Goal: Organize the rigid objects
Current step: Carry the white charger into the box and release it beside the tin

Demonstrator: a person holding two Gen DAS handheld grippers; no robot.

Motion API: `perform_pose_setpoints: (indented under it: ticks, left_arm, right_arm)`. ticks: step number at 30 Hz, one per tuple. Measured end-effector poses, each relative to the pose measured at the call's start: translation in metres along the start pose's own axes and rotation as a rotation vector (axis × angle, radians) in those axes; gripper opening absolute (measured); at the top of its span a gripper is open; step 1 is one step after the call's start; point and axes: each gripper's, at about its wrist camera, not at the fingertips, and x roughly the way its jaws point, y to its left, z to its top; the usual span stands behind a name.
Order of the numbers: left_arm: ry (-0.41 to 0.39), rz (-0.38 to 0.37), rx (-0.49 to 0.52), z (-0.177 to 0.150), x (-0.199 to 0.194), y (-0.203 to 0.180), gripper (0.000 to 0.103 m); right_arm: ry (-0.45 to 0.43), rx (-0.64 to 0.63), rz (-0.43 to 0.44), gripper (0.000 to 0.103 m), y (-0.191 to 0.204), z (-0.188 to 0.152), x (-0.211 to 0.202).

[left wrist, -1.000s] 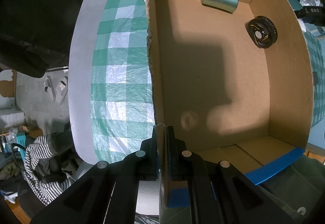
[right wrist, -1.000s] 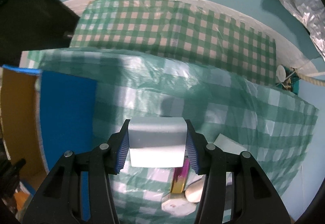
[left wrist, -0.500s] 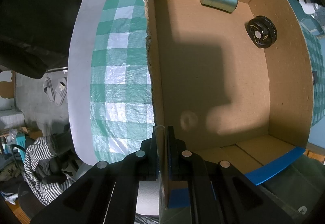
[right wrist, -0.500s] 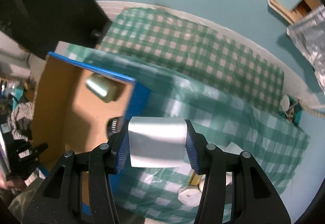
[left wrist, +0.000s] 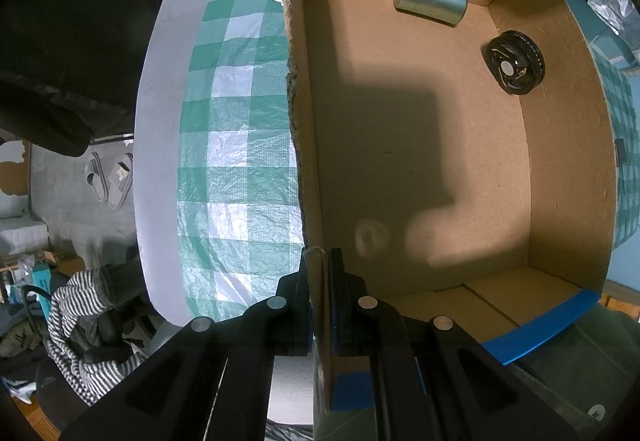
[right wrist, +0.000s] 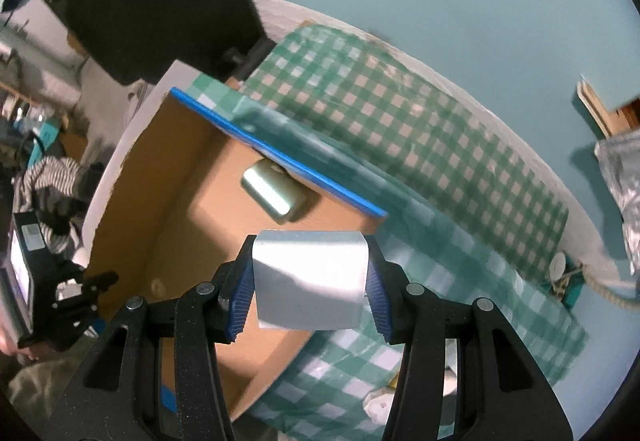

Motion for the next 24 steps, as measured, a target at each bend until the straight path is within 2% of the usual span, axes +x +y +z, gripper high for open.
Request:
perform_pose_setpoints:
  ticks: [9,24]
  left_arm:
    - [-0.003,-0.001,-0.004,0.001,-0.002,-0.001,0.006]
    - [-0.004,0.003,-0.005,0.002,-0.004,-0.001,0.006]
  right_arm:
    - [0.062,-0.082,-0.025,0.05,0.021,0.007,0.038]
    - [0.123,-0.059,-0.03,0.05,0.02,0.007,0.078]
